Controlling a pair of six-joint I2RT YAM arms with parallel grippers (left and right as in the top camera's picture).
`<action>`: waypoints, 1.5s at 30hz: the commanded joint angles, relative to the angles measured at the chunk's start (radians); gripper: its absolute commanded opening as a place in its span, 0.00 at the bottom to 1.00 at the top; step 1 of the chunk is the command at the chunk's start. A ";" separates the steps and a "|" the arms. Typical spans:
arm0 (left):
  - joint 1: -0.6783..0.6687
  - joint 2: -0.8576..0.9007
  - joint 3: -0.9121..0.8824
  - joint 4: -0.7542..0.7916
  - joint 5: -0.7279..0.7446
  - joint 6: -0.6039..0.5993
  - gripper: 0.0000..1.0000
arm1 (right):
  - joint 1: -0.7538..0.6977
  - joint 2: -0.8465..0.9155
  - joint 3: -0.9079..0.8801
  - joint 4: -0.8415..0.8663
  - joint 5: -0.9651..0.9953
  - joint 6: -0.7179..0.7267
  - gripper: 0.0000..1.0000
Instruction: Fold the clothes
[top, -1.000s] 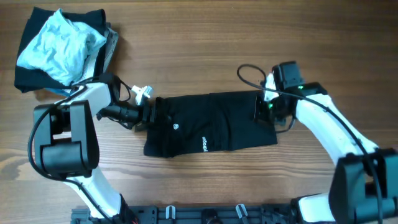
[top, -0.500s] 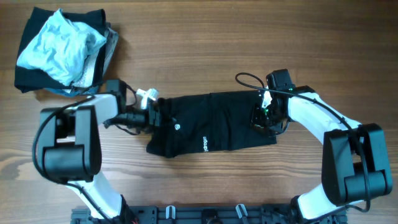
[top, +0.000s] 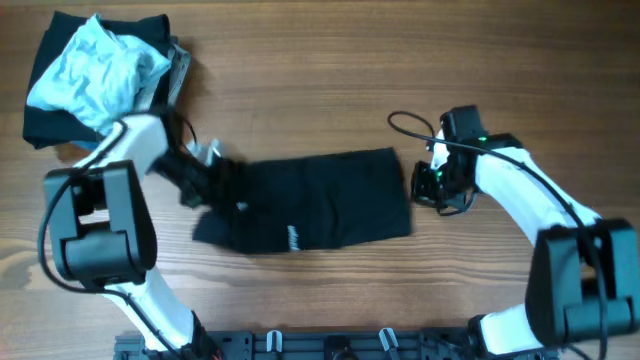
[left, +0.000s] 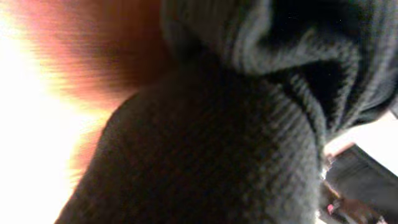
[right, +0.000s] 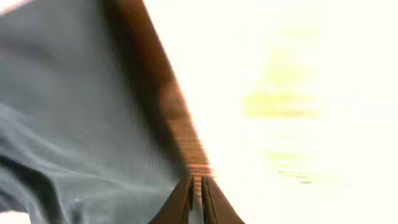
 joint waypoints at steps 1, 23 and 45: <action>-0.034 -0.066 0.225 -0.064 -0.084 -0.021 0.04 | -0.003 -0.053 0.047 0.009 0.041 -0.034 0.10; -0.755 -0.071 0.242 0.283 -0.297 -0.412 0.53 | -0.052 -0.053 0.047 0.009 0.037 -0.031 0.54; -0.384 -0.235 0.353 0.006 -0.301 -0.296 0.42 | 0.107 0.121 0.049 0.232 -0.434 -0.557 0.24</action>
